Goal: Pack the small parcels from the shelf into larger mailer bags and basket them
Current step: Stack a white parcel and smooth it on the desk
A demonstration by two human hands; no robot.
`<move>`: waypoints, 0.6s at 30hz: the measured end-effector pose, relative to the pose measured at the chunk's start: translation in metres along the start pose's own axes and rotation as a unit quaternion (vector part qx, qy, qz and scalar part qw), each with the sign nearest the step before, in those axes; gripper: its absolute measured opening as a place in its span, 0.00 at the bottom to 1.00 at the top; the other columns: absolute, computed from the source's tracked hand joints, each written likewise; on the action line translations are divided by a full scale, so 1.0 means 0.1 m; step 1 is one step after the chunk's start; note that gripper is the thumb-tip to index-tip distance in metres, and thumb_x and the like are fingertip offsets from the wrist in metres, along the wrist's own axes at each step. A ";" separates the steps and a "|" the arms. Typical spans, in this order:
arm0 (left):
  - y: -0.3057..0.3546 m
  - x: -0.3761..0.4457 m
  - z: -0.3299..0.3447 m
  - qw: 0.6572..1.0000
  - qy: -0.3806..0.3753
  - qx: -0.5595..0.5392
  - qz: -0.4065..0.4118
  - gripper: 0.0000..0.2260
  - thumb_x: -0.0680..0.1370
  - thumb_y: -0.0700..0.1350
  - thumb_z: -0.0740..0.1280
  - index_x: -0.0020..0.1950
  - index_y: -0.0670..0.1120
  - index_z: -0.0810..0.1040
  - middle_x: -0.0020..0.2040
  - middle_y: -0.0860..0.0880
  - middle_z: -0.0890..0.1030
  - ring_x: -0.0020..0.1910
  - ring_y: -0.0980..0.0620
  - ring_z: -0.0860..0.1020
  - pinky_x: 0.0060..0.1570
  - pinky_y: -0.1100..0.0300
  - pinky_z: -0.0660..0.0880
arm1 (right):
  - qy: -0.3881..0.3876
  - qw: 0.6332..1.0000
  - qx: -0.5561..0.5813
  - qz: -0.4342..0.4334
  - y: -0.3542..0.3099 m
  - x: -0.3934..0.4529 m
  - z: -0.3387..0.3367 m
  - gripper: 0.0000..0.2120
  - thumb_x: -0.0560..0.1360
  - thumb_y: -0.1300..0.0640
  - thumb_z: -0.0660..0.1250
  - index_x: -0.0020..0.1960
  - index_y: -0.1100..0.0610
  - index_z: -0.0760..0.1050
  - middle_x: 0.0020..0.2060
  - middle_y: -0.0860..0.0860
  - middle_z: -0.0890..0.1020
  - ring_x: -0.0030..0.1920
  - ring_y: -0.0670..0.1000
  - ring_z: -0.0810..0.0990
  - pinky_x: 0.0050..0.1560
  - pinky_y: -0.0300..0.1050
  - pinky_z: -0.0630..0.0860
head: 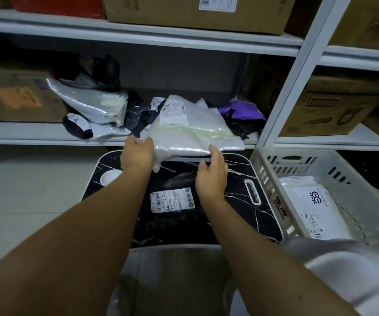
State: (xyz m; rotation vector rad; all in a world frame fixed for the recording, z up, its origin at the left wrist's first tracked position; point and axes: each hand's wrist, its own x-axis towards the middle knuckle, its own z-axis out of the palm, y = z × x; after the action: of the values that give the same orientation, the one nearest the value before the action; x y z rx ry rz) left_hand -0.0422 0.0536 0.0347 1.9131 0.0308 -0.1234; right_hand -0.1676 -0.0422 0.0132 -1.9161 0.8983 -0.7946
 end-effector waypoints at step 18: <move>-0.67 -0.76 -0.14 0.966 -0.014 0.252 -0.049 0.15 0.77 0.52 0.58 0.52 0.43 0.77 0.47 0.44 0.78 0.46 0.43 0.75 0.48 0.54 0.72 | 0.037 0.975 -0.134 0.173 0.72 -0.78 -0.08 0.15 0.80 0.52 0.56 0.59 0.57 0.75 0.54 0.53 0.79 0.55 0.55 0.74 0.47 0.47 0.70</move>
State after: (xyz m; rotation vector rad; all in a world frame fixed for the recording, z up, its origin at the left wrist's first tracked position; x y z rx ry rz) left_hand -0.1220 0.0927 -0.0153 2.4195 0.0809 -0.2425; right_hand -0.2366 -0.0087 -0.0607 -1.8886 1.3979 -0.5597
